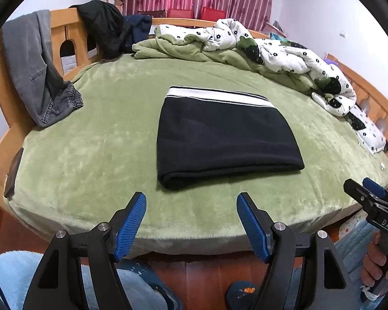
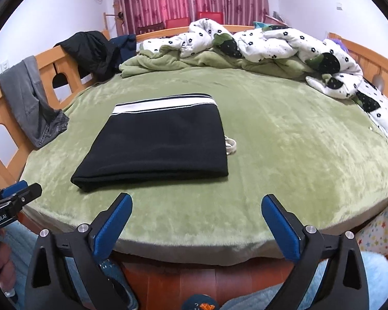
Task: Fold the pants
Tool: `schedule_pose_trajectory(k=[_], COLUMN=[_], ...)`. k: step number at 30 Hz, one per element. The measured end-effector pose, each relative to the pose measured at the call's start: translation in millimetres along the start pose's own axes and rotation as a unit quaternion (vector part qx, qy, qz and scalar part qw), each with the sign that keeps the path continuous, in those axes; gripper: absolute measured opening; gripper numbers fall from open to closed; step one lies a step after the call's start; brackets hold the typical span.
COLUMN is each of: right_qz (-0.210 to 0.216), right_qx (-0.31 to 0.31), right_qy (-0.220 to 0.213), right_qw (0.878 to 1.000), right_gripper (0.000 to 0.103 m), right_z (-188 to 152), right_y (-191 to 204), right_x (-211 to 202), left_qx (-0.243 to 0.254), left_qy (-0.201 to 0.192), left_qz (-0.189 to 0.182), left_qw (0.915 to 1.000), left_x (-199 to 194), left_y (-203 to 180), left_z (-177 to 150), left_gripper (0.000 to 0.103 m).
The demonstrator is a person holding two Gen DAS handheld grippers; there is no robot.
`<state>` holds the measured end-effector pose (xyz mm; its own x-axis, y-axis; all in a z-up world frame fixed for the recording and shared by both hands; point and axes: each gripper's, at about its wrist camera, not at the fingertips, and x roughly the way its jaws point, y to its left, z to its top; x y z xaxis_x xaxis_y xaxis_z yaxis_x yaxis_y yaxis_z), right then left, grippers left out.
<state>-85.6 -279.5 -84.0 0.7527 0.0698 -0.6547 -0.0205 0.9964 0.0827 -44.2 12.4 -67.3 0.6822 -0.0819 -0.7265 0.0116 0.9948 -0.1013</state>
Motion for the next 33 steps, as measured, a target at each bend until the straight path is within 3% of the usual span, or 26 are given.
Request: schedule_pose_trajectory(k=[3,33], right_qz=[0.001,-0.003], right_qx=[0.002,-0.004], right_qy=[0.000,-0.002], right_qw=[1.000,1.000], right_gripper=[0.099,0.099], right_z=[-2.6,-4.7], right_y=[-2.7,-6.6], right_x=[-1.9,-4.7], left_qx=[0.007,-0.011], left_qy=[-0.010,-0.014], left_qz=[0.017,0.019], left_qw=[0.9998,0.9997], left_x=[-4.8,-11.1], left_y=[-5.3,1.1], left_z=[-1.8,-4.9], left_gripper=[0.071,0.071])
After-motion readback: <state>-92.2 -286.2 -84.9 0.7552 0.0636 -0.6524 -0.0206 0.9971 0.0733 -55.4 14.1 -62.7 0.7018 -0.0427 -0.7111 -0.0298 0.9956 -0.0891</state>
